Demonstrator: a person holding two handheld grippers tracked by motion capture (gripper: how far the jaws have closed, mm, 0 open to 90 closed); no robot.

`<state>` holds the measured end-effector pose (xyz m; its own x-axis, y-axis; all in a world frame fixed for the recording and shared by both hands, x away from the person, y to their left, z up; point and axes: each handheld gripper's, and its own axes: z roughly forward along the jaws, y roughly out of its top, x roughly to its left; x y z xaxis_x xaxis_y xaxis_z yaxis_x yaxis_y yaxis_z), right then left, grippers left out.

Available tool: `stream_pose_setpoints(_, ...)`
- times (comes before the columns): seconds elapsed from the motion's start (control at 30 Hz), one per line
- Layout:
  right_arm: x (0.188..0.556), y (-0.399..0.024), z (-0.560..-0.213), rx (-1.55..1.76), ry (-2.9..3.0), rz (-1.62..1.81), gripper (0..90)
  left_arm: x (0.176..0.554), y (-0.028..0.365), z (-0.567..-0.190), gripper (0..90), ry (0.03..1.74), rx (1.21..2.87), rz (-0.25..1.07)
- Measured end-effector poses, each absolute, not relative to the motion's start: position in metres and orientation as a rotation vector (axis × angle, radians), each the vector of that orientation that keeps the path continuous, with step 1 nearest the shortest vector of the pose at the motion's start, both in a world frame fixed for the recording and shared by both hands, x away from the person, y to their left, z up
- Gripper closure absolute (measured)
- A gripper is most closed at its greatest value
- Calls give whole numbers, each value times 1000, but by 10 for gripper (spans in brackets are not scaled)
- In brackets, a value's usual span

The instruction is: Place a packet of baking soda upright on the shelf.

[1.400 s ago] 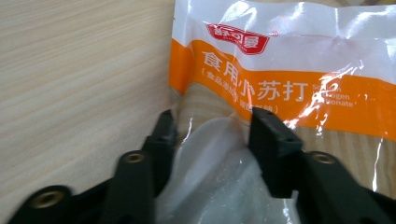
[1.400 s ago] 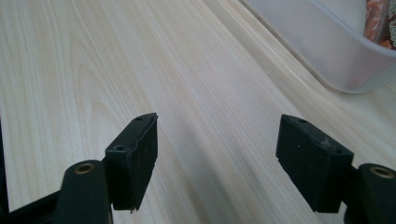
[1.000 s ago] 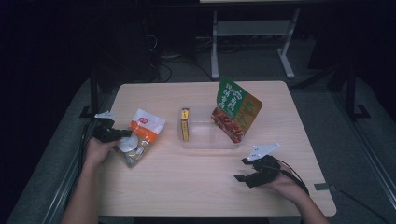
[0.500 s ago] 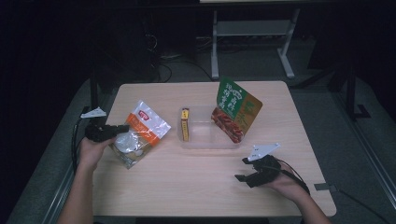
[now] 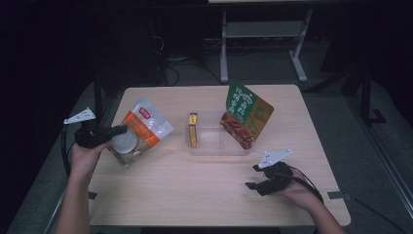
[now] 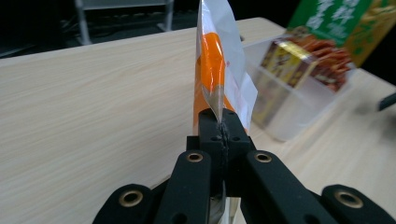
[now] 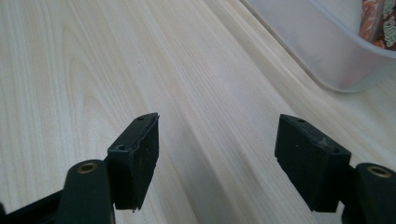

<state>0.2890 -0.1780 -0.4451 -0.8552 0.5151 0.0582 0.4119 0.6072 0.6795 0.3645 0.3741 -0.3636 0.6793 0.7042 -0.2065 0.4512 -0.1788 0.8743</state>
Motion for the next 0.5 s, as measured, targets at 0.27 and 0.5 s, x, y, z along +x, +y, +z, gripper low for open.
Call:
stream_pose_setpoints(0.27, 290, -178, -446, 782, 2688, 1080, 301, 356, 355, -346, 900, 829, 1826, 243)
stream_pose_setpoints(0.5, 291, -179, -438, 820, 2656, 1178, 321, 340, 339, -330, 900, 769, 1823, 208)
